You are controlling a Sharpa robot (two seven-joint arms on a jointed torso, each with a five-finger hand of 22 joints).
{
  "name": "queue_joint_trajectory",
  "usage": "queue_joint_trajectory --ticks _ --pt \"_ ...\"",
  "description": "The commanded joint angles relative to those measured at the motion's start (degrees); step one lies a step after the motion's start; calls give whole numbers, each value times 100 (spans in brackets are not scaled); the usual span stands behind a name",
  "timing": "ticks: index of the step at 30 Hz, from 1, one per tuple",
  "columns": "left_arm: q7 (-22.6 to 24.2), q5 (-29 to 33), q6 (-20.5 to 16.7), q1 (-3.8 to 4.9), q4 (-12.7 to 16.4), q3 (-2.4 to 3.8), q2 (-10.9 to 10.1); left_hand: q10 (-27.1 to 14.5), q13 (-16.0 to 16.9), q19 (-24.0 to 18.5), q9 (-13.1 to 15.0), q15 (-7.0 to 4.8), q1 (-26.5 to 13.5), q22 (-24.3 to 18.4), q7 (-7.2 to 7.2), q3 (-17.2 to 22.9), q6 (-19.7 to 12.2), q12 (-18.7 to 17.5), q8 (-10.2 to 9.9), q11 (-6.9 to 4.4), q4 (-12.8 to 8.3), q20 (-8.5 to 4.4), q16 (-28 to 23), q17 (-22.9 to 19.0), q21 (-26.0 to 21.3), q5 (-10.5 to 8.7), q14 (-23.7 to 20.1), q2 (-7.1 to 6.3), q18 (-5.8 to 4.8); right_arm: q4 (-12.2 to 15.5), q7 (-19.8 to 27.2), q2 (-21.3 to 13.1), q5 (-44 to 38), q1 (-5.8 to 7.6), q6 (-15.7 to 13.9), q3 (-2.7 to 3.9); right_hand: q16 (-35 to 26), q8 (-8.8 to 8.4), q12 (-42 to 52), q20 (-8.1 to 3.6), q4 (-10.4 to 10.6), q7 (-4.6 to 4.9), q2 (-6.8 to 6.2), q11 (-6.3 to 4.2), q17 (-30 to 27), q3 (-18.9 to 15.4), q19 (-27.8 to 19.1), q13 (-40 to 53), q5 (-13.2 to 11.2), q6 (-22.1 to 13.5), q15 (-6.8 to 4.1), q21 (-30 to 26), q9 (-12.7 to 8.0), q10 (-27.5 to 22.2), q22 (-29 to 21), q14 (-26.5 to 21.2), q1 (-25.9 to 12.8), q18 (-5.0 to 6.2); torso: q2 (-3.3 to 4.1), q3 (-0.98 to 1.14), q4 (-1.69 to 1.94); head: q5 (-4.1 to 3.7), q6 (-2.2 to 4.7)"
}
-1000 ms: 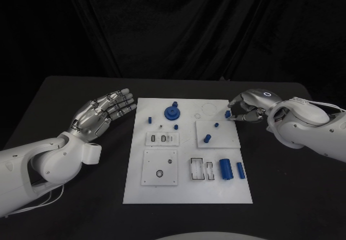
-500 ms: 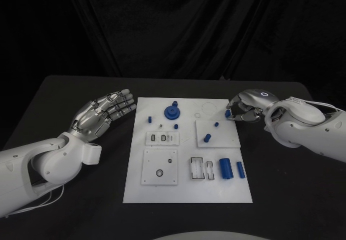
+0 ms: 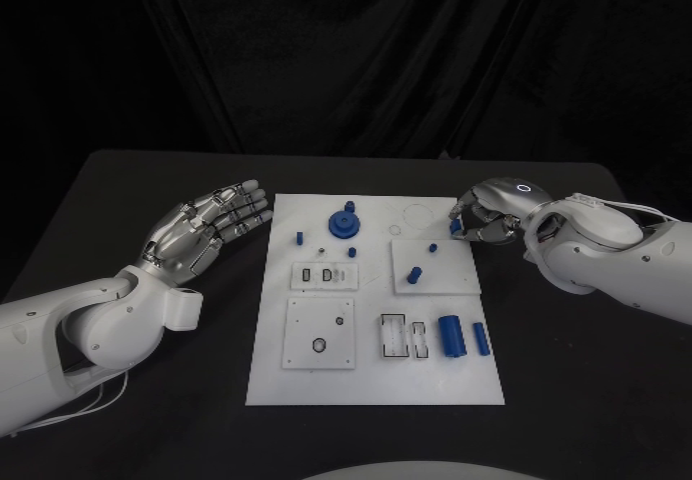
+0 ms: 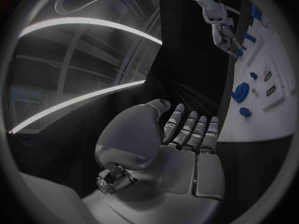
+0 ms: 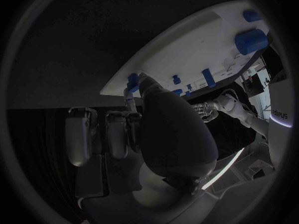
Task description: Assemble the parts on the task board
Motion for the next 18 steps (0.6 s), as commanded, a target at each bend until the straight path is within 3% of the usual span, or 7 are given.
queue_joint_trajectory --ticks 1,6,10,18 --pt "914 8 103 -24 6 4 0 -11 5 -47 9 -14 -20 -8 152 8 30 39 34 15 -12 -5 -12 -9 -35 -1 -35 8 -85 -9 -61 15 -42 -22 -73 3 -39 35 16 -22 5 -7 58 12 1444 39 240 1509 35 68 -17 -30 11 596 1176 586 3 -52 1 0 -1 -1 -7" --pt "918 8 105 -41 6 4 -4 -7 6 -42 9 -13 -20 -7 153 8 31 44 34 17 -13 -5 -9 -8 -32 -1 -34 7 -85 -20 -93 29 -42 -34 -94 4 -40 75 16 -22 -15 -16 76 11 1443 50 242 1509 73 152 -18 -30 45 596 1178 586 19 -53 -2 -1 3 2 -14" --pt "914 8 109 -53 4 4 -7 -7 6 -42 9 -13 -20 -7 153 8 31 44 34 17 -13 -5 -9 -8 -32 -1 -34 7 -85 -36 -157 40 -42 -39 -186 4 -55 115 16 -23 -128 -24 144 17 1425 126 228 1509 410 256 -17 -58 115 596 1170 582 136 -46 0 -1 4 5 -17" --pt "901 8 120 -71 -4 4 -12 5 8 -43 9 -9 -18 -8 156 11 27 58 34 26 -17 -4 -5 -7 -33 -3 -34 6 -84 -27 -200 40 -42 -41 -476 6 -86 212 16 5 -318 -33 278 67 1386 255 193 1509 615 463 22 -122 225 596 1145 572 305 -31 1 -2 2 22 -25"
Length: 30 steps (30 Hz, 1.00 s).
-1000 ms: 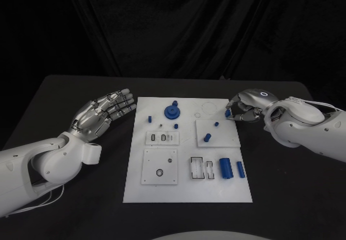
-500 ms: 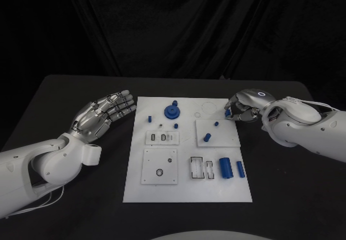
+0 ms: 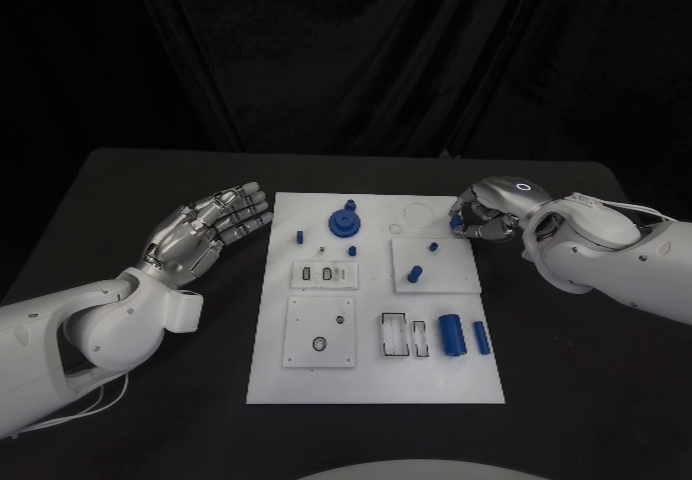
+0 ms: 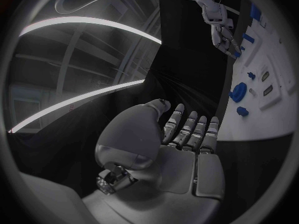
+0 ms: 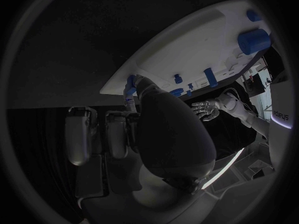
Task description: Assemble the parts on the task board
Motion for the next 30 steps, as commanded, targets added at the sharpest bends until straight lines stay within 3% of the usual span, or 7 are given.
queue_joint_trajectory --ticks 1,10,16,23,26,30 --pt "898 8 97 -12 5 4 -2 11 9 -39 4 -8 -18 -8 156 11 27 37 34 28 -18 -4 -1 -7 -31 -3 -32 6 -84 31 -126 -24 -40 -12 -370 5 -20 51 16 7 -52 -10 59 33 1386 18 194 1509 21 83 24 -27 54 605 1147 572 82 -31 1 0 0 18 -6" --pt "880 8 100 -26 -1 4 -15 35 14 -36 5 1 -17 -8 155 13 34 63 36 46 -23 -3 18 -4 -29 -6 -23 4 -83 275 52 -147 -40 -8 -711 14 -153 200 16 3 -180 -82 156 -10 1227 -1 112 1509 -350 365 -2 -179 261 605 1081 530 65 9 4 5 1 43 -33" --pt "877 8 97 -33 3 4 -10 54 17 -33 6 9 -17 -7 153 15 39 83 38 55 -25 -2 28 -2 -28 -6 -17 4 -83 718 67 -271 -40 47 -789 28 -183 206 16 -10 -176 -98 131 -26 1191 -38 96 1509 -420 378 -17 -213 297 605 1066 521 24 18 3 5 0 84 -66" --pt "873 53 68 -39 -7 4 -15 75 21 -29 10 17 -17 -7 150 17 60 104 45 66 -28 -1 46 2 -26 -5 -4 5 -83 1460 -68 -171 -464 256 -524 37 -240 194 16 -23 -152 -107 88 -38 1123 -83 57 1509 -436 368 -29 -289 326 605 1030 504 -37 37 5 9 -10 62 -114" --pt "868 73 71 -41 -9 4 -4 75 21 -29 10 17 -17 -7 150 17 60 104 45 66 -28 -1 46 2 -26 -5 -4 5 -83 1606 -126 48 -770 297 -327 38 -246 203 16 -29 -150 -119 79 -48 1118 -96 57 1509 -445 392 -36 -294 345 605 1029 503 -55 37 4 10 -6 63 -113" --pt "859 86 90 -42 -11 4 23 91 23 -26 11 23 -18 -6 148 18 67 118 48 75 -30 0 57 4 -24 -3 4 4 -86 1653 -233 373 -961 318 71 39 -257 219 16 -39 -153 -139 77 -64 1105 -104 54 1509 -468 430 -48 -306 373 605 1025 500 -64 39 11 4 26 85 -102"
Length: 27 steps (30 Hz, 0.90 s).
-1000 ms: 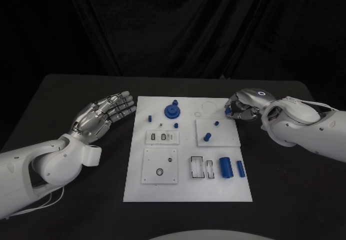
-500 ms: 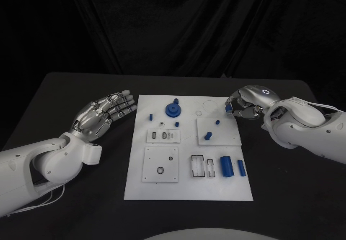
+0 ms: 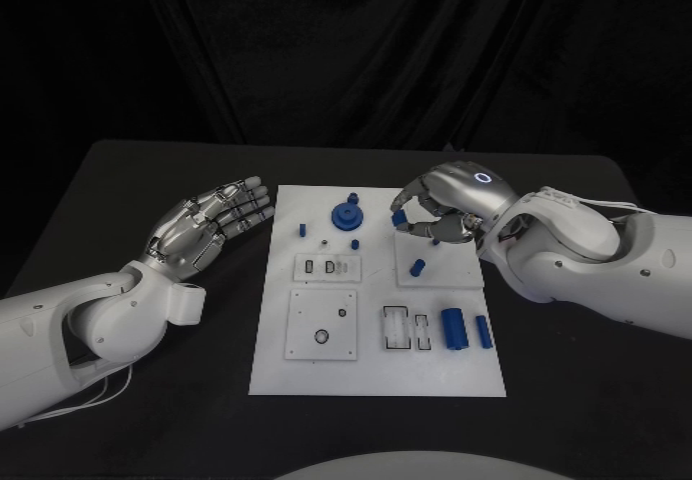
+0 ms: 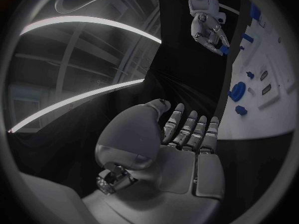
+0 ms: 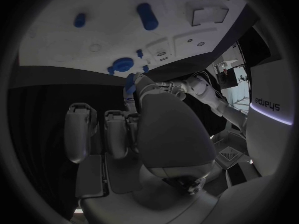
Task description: Assemble the parts on the task board
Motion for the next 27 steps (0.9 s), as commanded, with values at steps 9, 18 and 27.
queue_joint_trajectory --ticks 9,18,27 --pt "847 63 56 -9 22 4 -30 62 9 -25 7 39 -20 -8 145 22 33 66 29 27 -34 1 109 16 -23 2 56 3 -94 -154 -425 755 -1221 -64 1022 -1 -79 43 16 -54 -7 -196 18 -53 1059 -52 5 1509 -81 241 -64 -137 368 605 980 488 -66 64 -3 -16 -18 155 -15" --pt "823 64 70 -10 12 4 -10 73 9 -21 8 46 -21 -8 143 28 32 76 30 32 -34 0 137 20 -22 9 79 10 -99 -247 -724 1156 -1396 -189 1466 -1 -60 59 16 -73 -74 -218 38 -75 1083 -38 -9 1509 -45 284 -82 -174 423 605 966 493 -28 70 -5 -19 -9 149 -38" --pt "782 64 106 -12 -10 4 1 80 9 -21 6 59 -23 -9 146 32 21 85 28 41 -36 1 201 30 -22 15 125 11 -108 -340 -859 1305 -1416 -295 1754 0 -95 30 16 -78 -88 -204 12 -67 1044 -66 -48 1509 33 251 -80 -256 457 605 930 479 -87 88 -5 -25 0 178 -45"
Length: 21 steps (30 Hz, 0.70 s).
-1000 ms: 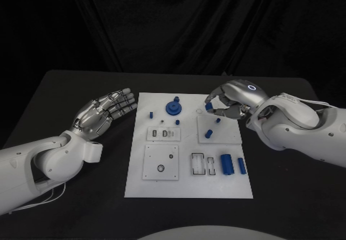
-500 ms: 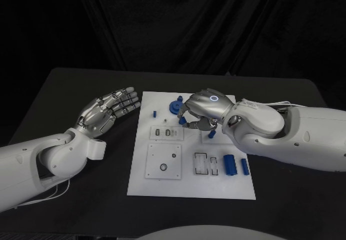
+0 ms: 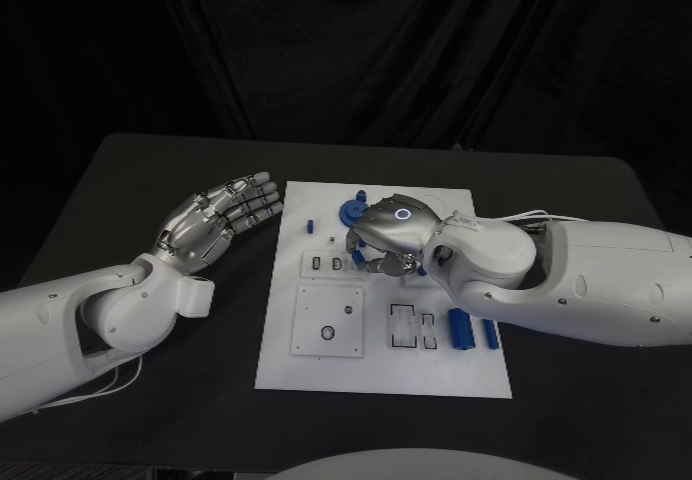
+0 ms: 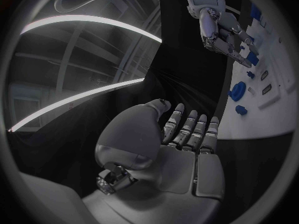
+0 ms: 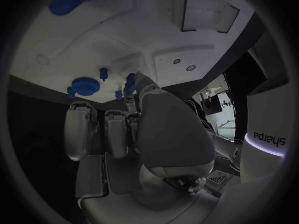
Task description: Assemble the parts on the task board
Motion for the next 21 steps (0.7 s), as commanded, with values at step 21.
queue_joint_trajectory --ticks 21 --pt "758 20 117 -32 -6 4 4 43 4 -25 8 10 -25 -10 146 19 29 42 30 6 -23 2 66 13 -24 16 84 11 -117 -142 -352 129 -150 -68 352 4 -70 -98 16 0 8 -171 -11 18 996 -53 -71 1509 -78 73 -13 -144 494 596 888 461 -202 107 2 -1 -5 15 -48"
